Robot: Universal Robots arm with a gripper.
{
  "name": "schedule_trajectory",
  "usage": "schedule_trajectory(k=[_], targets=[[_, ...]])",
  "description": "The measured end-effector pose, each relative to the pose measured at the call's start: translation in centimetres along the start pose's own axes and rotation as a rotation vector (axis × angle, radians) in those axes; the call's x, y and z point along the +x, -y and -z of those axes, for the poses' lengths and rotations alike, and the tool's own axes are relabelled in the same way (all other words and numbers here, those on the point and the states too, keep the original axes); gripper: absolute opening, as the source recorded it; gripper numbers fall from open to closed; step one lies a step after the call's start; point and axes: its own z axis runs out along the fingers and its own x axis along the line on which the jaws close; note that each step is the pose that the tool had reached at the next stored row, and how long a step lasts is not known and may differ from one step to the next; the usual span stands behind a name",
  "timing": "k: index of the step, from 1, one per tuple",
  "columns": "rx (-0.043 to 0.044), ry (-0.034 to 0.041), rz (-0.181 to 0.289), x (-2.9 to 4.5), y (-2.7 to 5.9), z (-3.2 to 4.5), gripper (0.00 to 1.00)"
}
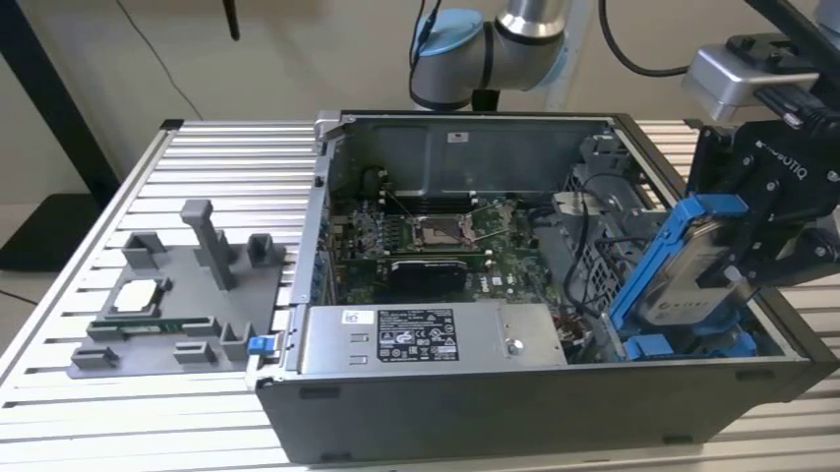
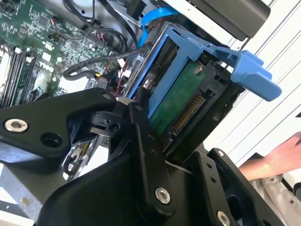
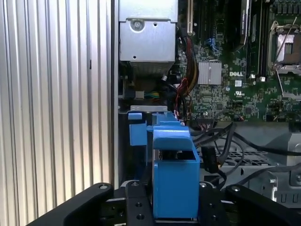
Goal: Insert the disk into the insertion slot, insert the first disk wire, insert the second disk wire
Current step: 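Insert the disk into the insertion slot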
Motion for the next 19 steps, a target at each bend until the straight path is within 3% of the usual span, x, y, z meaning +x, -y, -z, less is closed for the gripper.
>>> schedule_trajectory(k=[5, 11, 12, 16, 19], targets=[[-0.0001, 0.0001, 0.000, 0.03, 0.00, -0.86, 0.00], [-0.0003, 0.0001, 0.000, 0.03, 0.00, -0.91, 0.00], [-0.0002, 0.0001, 0.000, 0.03, 0.00, -0.91, 1.00], [-0.0002, 0.0004, 0.000, 0.03, 0.00, -0.86, 1.00], [-0.0016, 0.0000, 0.000, 0.01, 0.00, -0.35, 1.00]])
